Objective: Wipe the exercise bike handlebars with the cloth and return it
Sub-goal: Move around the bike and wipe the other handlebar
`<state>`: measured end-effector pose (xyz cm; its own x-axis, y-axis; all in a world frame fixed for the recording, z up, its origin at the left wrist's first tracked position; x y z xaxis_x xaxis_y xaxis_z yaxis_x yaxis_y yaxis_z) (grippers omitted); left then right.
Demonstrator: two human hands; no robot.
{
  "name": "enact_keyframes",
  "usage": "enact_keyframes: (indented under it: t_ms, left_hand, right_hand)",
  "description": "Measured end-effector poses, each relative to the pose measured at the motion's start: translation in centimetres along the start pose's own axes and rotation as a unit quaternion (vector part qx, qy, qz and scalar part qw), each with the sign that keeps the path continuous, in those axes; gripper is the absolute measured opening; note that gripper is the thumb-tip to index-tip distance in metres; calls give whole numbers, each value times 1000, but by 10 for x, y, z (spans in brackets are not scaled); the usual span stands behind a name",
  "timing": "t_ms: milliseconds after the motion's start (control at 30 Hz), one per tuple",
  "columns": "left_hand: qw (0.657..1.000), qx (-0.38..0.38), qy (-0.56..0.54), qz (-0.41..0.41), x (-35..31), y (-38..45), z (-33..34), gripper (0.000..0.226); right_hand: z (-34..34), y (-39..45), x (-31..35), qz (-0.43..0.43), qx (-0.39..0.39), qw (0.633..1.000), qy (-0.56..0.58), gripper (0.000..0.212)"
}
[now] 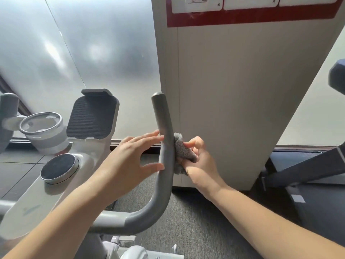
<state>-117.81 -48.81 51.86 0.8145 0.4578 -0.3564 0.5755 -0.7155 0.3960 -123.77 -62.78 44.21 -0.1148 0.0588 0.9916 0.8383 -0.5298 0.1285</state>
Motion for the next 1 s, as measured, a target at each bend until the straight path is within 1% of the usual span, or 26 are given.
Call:
enact_keyframes:
  t_ms: [33, 100, 233, 367, 467, 533, 600, 667, 733, 800, 900, 1000]
  left_hand:
    - [1000, -1, -4, -2, -4, -10, 0, 61]
    - [1000, -8, -10, -18, -9, -27, -1, 55]
    - [999, 5, 9, -47, -13, -47, -2, 52]
    - [999, -26, 30, -37, -20, -59, -3, 44]
    - [997, -55, 42, -27, -27, -66, -3, 33]
    - [996, -77, 34, -32, -33, -70, -5, 30]
    - [994, -99, 20, -52, -36, -74, -8, 28]
    - [992, -109, 22, -66, -36, -78, -10, 27]
    - [990, -117, 39, -72, -35, -85, -14, 24]
    - [985, -123, 52, -105, -22, -97, -18, 23]
    - [977, -124, 71, -158, 2, -119, -30, 25]
    - [974, -122, 77, -176, 21, -133, -41, 24]
  right_hand:
    - [1, -14, -8, 15, -1, 1000, 12, 49]
    - [2, -28, -14, 37, -7, 999, 33, 41]
    - [3, -6, -2, 45, 1, 999, 15, 24]
    - [4, -3, 3, 59, 7, 998, -3, 24]
    - [5, -41, -12, 79, 9, 997, -22, 27]
    - [12, -74, -25, 99, 30, 995, -3, 23]
    - [15, -86, -27, 106, 37, 993, 22, 21]
    - [12, -71, -24, 96, 9, 995, 19, 27]
    - [7, -51, -17, 96, -25, 994, 40, 36]
    - [4, -41, -14, 96, -39, 993, 49, 40]
    - [11, -60, -23, 127, -33, 990, 57, 33]
    - [27, -99, -40, 168, 8, 981, 94, 23]
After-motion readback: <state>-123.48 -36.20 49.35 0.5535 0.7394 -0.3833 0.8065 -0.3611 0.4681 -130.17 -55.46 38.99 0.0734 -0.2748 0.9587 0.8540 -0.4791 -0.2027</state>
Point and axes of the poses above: each hand's wrist, its own y-axis towards the middle knuckle, its own z-axis out of the palm, x = y × z, the point moved 8 cm from there along y, towards the middle knuckle, and after that the axes turned 5 degrees about -x, right-handed, at the moved point
